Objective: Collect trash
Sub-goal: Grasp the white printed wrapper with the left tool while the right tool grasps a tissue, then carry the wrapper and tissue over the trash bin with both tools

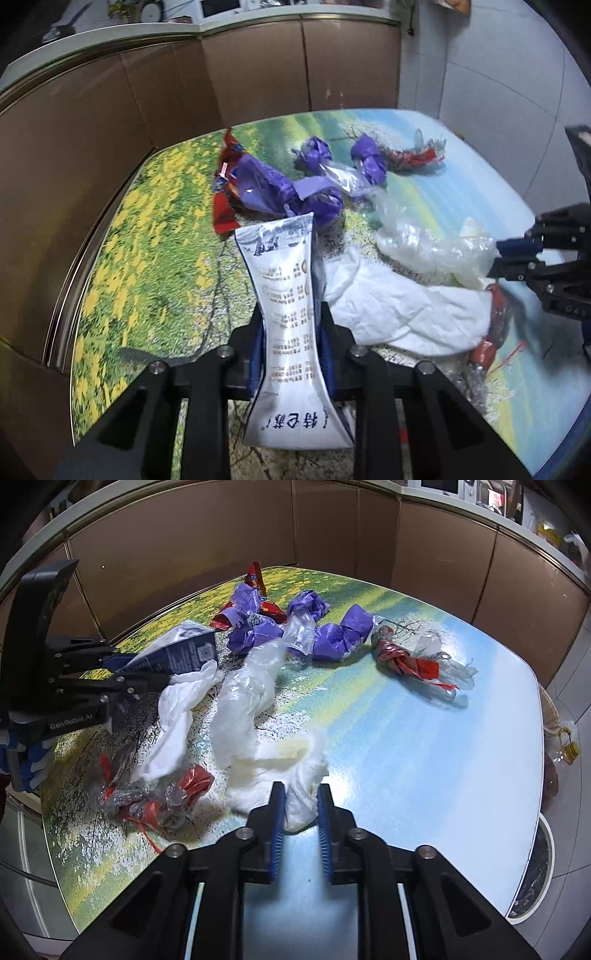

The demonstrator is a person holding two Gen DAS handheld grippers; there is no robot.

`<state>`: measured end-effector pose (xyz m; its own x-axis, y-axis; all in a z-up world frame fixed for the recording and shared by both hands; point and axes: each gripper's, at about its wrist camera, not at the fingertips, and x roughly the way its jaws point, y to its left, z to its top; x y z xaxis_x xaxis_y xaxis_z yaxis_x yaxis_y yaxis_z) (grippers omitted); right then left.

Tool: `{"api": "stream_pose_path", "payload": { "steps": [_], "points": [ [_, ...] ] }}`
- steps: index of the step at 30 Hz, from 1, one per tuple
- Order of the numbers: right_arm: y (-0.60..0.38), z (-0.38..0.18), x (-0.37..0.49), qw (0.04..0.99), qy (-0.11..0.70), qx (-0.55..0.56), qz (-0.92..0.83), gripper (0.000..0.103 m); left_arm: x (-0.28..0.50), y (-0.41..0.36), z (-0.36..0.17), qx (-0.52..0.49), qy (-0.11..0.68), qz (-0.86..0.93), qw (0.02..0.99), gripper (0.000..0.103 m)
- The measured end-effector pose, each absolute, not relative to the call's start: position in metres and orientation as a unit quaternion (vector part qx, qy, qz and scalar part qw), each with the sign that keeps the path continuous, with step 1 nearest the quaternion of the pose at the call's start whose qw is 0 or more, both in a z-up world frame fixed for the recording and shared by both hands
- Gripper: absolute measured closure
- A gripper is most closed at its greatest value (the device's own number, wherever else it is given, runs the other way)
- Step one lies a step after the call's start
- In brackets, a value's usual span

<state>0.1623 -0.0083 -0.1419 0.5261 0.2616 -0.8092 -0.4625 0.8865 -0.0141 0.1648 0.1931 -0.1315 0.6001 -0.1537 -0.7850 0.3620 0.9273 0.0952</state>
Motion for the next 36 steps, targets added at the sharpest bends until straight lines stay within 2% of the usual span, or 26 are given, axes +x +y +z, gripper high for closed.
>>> {"api": "stream_pose_path", "payload": {
  "steps": [16, 24, 36],
  "points": [
    [-0.059, -0.106, 0.108, 0.893, 0.402, -0.083, 0.184, 0.090, 0.098, 0.196, -0.070, 0.067, 0.353, -0.091, 0.929, 0.079],
    [-0.081, -0.079, 0.067, 0.907, 0.374, -0.078, 0.179, 0.090, 0.046, 0.162, -0.036, 0.071, 0.294, -0.050, 0.952, 0.079],
    [-0.119, -0.043, 0.016, 0.930, 0.324, -0.053, 0.164, 0.090, -0.003, 0.097, -0.003, 0.086, 0.247, -0.065, 0.963, 0.079]
  ]
}}
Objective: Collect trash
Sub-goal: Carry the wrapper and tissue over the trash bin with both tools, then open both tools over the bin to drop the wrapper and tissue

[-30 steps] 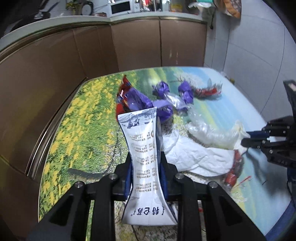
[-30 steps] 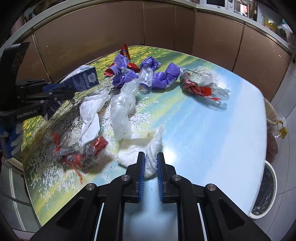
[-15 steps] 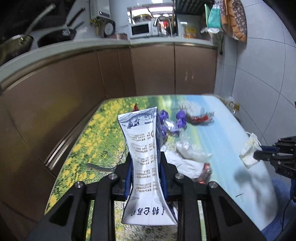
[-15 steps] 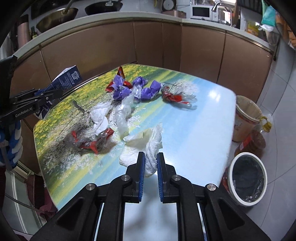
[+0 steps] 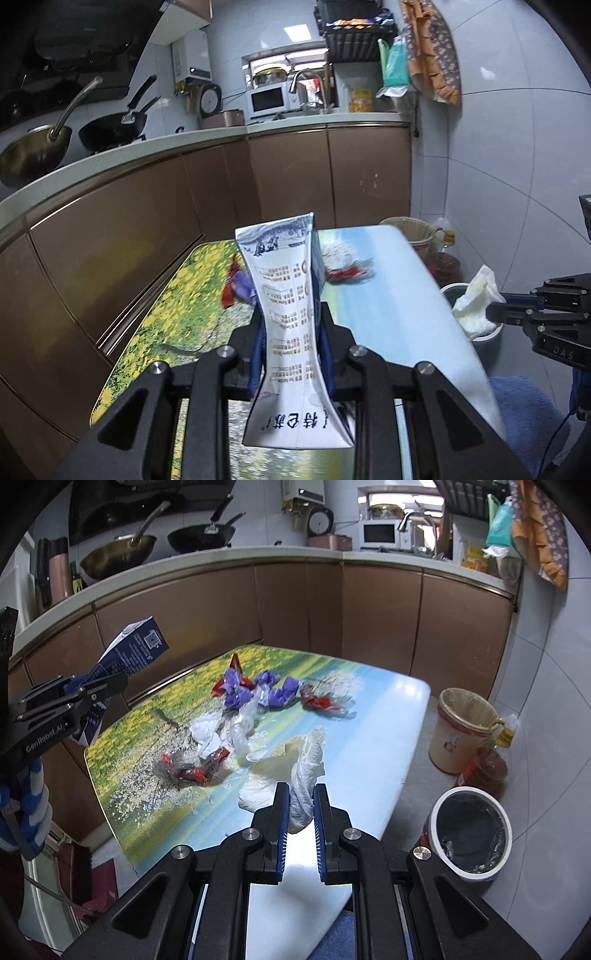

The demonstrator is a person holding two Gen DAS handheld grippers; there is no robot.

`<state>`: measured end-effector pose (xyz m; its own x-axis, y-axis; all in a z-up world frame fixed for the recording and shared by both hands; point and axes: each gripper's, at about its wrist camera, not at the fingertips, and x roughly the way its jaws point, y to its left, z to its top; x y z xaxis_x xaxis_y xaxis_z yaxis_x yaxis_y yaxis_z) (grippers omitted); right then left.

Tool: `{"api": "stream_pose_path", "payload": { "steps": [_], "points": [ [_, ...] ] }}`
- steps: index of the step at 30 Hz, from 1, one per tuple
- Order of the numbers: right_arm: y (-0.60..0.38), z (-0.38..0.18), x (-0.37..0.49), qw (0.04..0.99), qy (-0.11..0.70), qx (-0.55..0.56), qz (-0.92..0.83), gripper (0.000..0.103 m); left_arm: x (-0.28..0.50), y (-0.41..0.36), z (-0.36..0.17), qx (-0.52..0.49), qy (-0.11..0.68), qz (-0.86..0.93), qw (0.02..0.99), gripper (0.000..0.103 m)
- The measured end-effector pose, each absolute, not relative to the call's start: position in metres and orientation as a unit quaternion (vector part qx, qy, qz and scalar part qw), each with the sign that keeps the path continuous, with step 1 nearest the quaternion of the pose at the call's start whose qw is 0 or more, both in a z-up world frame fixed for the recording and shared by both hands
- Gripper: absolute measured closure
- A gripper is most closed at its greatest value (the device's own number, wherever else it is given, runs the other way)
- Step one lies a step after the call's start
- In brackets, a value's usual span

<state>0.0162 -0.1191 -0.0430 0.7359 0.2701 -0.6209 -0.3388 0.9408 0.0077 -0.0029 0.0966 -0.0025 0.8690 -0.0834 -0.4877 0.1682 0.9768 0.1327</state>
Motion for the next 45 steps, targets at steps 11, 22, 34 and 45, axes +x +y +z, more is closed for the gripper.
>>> {"api": "stream_pose_path", "payload": {
  "steps": [11, 22, 34, 45],
  "points": [
    [-0.176, -0.034, -0.003, 0.944, 0.299, -0.006, 0.141, 0.090, -0.010, 0.045, 0.002, 0.115, 0.250, -0.088, 0.957, 0.079],
    [-0.237, -0.053, 0.012, 0.946, 0.306, 0.042, 0.099, 0.090, 0.022, -0.019, -0.017, 0.154, 0.279, -0.131, 0.939, 0.079],
    [-0.306, -0.093, 0.048, 0.936, 0.336, 0.093, 0.038, 0.090, 0.074, -0.106, -0.061, 0.184, 0.323, -0.203, 0.906, 0.079],
    [-0.365, -0.151, 0.098, 0.915, 0.380, 0.130, -0.027, 0.090, 0.154, -0.200, -0.110, 0.176, 0.402, -0.271, 0.857, 0.079]
  ]
}}
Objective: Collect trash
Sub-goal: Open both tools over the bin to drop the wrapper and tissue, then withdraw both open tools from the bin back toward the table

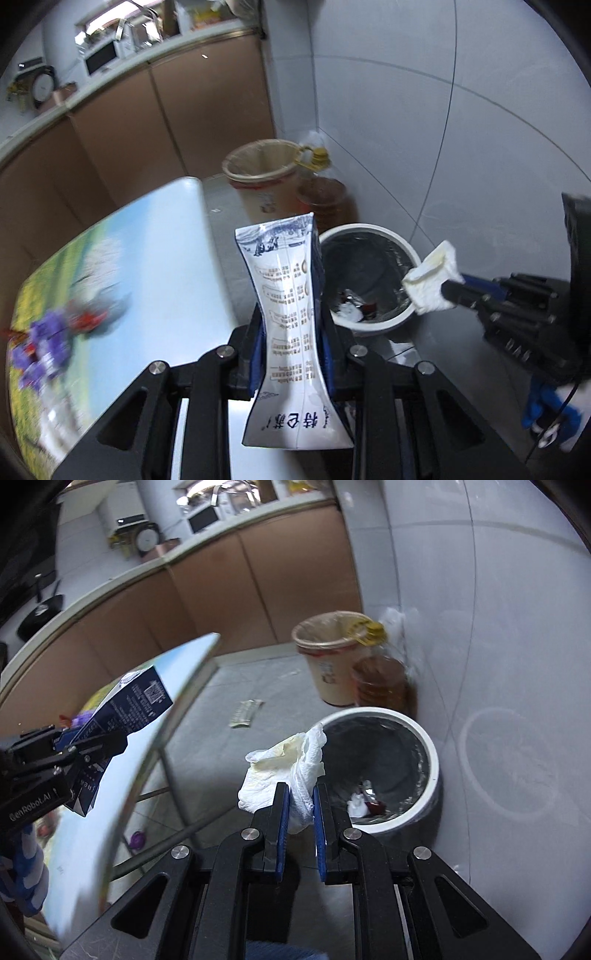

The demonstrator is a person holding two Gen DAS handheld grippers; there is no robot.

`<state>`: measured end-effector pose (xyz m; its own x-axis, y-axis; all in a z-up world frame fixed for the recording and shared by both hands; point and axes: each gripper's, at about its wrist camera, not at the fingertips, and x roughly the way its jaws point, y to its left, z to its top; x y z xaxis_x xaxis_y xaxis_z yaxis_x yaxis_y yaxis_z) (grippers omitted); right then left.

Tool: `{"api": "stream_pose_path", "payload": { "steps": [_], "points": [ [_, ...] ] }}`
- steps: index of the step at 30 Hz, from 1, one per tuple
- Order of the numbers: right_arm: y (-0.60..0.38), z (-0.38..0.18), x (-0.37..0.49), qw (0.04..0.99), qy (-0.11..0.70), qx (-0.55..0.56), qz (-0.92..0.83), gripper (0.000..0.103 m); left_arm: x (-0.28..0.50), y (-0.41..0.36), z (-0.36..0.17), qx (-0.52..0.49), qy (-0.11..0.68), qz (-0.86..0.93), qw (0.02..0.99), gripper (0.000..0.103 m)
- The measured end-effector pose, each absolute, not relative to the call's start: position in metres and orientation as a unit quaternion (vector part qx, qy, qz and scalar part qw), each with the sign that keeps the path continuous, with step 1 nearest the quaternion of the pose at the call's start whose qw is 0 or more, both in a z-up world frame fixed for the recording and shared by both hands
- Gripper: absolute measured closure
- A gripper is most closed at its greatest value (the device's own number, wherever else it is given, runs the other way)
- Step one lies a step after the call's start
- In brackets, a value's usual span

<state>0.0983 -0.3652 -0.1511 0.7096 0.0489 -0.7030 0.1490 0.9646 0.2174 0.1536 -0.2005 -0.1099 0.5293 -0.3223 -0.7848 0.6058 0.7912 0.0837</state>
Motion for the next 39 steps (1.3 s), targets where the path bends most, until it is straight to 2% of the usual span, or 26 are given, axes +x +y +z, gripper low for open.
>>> {"api": "stream_pose_path", "payload": {
  "steps": [9, 13, 16, 18, 26, 30, 39],
  "points": [
    [-0.410, -0.190, 0.153, 0.904, 0.398, 0.138, -0.076, 0.089, 0.218, -0.286, -0.148, 0.152, 0.449, -0.313, 0.823, 0.079],
    [-0.425, -0.203, 0.174, 0.898, 0.406, 0.140, -0.095, 0.082, 0.239, -0.311, -0.163, 0.130, 0.468, -0.326, 0.811, 0.077],
    [-0.432, -0.211, 0.184, 0.894, 0.412, 0.139, -0.105, 0.077, 0.251, -0.323, -0.171, 0.110, 0.477, -0.334, 0.805, 0.054],
    [-0.436, -0.214, 0.185, 0.892, 0.416, 0.136, -0.112, 0.071, 0.254, -0.325, -0.170, 0.100, 0.473, -0.335, 0.809, 0.053],
    [-0.426, -0.212, 0.163, 0.893, 0.412, 0.136, -0.121, 0.067, 0.241, -0.302, -0.142, 0.072, 0.449, -0.325, 0.829, 0.052],
    [-0.412, -0.196, 0.148, 0.899, 0.398, 0.139, -0.117, 0.063, 0.220, -0.271, -0.110, 0.051, 0.415, -0.306, 0.855, 0.052],
    [-0.366, -0.121, 0.110, 0.931, 0.334, 0.107, -0.099, 0.058, 0.158, -0.200, -0.038, 0.016, 0.322, -0.274, 0.906, 0.052]
  ]
}}
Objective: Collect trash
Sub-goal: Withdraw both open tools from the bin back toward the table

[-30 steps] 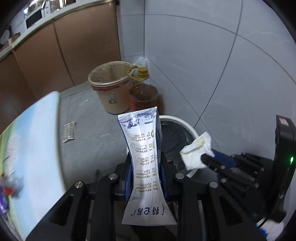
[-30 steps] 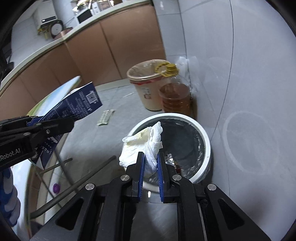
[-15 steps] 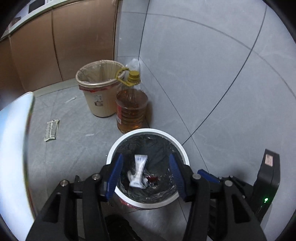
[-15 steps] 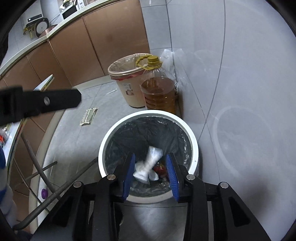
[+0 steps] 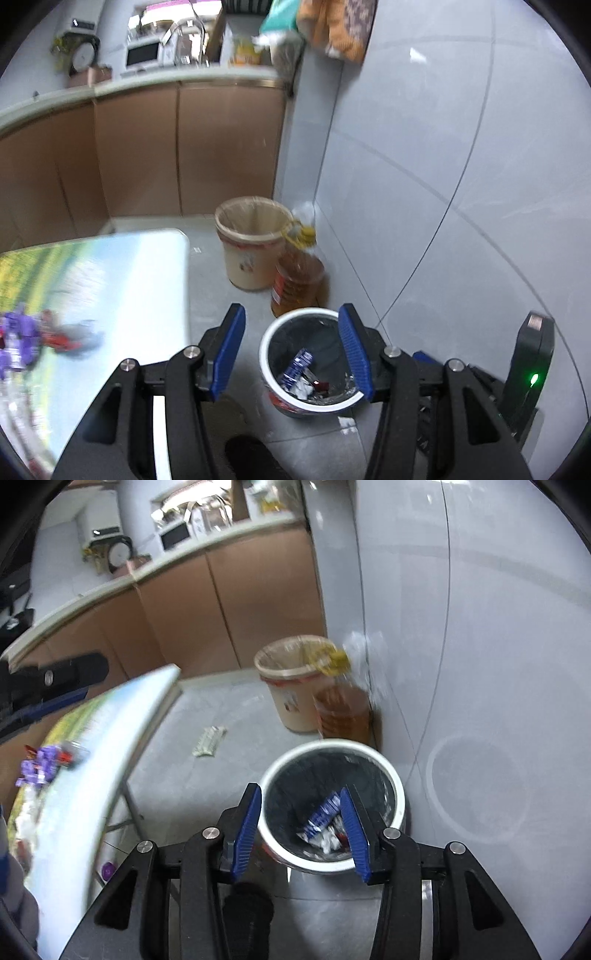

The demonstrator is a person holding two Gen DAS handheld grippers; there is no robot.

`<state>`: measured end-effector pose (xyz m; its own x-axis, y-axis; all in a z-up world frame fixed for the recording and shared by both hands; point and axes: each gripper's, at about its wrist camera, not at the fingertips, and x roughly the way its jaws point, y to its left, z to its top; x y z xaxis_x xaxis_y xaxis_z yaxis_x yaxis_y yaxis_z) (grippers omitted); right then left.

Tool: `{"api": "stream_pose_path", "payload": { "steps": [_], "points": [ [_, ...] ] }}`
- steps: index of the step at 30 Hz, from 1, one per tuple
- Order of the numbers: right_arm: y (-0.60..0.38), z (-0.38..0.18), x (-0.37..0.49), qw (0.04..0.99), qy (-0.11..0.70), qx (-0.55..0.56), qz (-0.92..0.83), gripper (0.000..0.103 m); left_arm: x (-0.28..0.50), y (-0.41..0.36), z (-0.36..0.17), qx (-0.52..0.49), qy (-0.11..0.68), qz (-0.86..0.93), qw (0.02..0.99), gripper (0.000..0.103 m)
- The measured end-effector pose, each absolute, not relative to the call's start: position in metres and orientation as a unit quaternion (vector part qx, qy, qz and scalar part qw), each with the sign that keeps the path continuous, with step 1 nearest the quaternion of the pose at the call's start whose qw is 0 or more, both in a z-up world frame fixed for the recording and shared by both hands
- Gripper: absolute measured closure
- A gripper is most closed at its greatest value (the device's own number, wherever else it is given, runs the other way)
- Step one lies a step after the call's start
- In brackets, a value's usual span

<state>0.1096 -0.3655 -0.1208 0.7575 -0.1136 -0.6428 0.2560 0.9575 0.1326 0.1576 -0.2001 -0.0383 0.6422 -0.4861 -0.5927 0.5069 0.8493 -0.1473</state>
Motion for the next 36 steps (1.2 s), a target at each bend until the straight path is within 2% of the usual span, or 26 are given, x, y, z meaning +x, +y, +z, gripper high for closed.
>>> {"api": "stream_pose_path", "payload": {
  "steps": [4, 7, 12, 16, 25, 27, 29, 36],
  "points": [
    [-0.336, -0.079, 0.089, 0.948, 0.296, 0.086, -0.085, 0.055, 0.121, -0.167, -0.008, 0.033, 0.284, -0.251, 0.925, 0.052],
    [-0.313, -0.052, 0.072, 0.957, 0.272, 0.070, -0.071, 0.053, 0.099, -0.140, 0.008, 0.033, 0.262, -0.226, 0.938, 0.044],
    [-0.280, -0.018, 0.048, 0.969, 0.238, 0.043, -0.056, 0.046, 0.068, -0.094, 0.030, 0.018, 0.233, -0.175, 0.956, 0.042],
    [-0.255, 0.003, 0.028, 0.976, 0.213, 0.018, -0.048, 0.042, 0.047, -0.060, 0.044, 0.005, 0.210, -0.146, 0.967, 0.034],
    [-0.213, 0.039, -0.016, 0.985, 0.168, -0.012, -0.046, 0.037, 0.001, -0.004, 0.051, -0.012, 0.184, -0.121, 0.975, 0.033],
    [-0.207, 0.043, -0.024, 0.986, 0.161, -0.013, -0.051, 0.033, -0.007, 0.010, 0.050, -0.018, 0.180, -0.117, 0.977, 0.033],
    [-0.202, 0.048, -0.031, 0.987, 0.151, -0.012, -0.060, 0.018, -0.012, 0.020, 0.050, -0.022, 0.176, -0.112, 0.978, 0.033],
    [-0.184, 0.065, -0.046, 0.988, 0.129, -0.021, -0.076, 0.015, -0.026, 0.060, 0.046, -0.039, 0.163, -0.091, 0.982, 0.030]
  ]
}}
